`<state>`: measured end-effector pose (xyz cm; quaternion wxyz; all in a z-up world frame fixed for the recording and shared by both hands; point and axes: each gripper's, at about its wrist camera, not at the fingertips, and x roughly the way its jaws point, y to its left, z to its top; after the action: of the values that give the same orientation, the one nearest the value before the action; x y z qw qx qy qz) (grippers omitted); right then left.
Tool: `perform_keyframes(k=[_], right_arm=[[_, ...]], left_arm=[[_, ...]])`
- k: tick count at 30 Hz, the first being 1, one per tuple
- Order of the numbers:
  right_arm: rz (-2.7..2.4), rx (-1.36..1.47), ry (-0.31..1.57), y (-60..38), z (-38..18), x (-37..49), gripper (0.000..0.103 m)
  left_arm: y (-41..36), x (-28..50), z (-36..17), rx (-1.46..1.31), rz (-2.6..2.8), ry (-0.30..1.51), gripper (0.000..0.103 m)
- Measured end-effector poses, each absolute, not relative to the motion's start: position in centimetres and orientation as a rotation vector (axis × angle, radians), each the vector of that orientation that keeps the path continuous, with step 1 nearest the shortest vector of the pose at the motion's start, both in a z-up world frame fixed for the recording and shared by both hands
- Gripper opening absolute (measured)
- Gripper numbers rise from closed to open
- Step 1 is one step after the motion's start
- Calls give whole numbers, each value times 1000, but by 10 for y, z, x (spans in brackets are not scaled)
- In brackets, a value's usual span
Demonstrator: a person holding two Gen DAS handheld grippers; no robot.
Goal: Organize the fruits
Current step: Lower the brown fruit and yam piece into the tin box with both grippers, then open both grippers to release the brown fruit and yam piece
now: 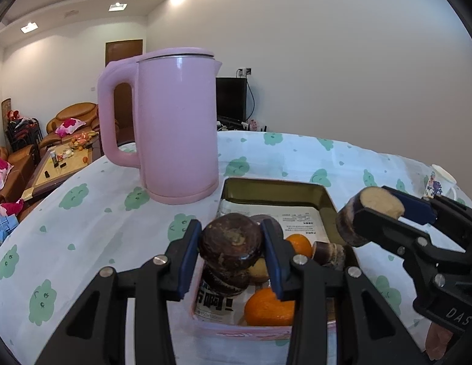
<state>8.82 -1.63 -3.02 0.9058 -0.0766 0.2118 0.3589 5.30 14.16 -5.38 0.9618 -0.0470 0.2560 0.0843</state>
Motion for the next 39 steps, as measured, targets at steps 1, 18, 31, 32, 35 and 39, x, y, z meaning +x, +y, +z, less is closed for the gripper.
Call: perform_keyframes(k=[1,18,31,32,35,39], right_arm=[[743,-157,439,-15,-31,88,44],[752,-185,490,5,-45,94,44],[755,-206,575,11,-63,103,45],[764,-205,586,11,-64,104,45],[770,-202,592,10,-64,103,45],[761,-185,589,6,-63,102,50]], left_arm=[[142,53,-54,-93,172,519,41],[152,61,-67,-100,155,580,41],[148,71,-77,-79,135,637,42],[147,71,-77,-78,135,636,44],[147,70,-77,-81,129,638,47],[147,65,-72,-82,141,621,59]])
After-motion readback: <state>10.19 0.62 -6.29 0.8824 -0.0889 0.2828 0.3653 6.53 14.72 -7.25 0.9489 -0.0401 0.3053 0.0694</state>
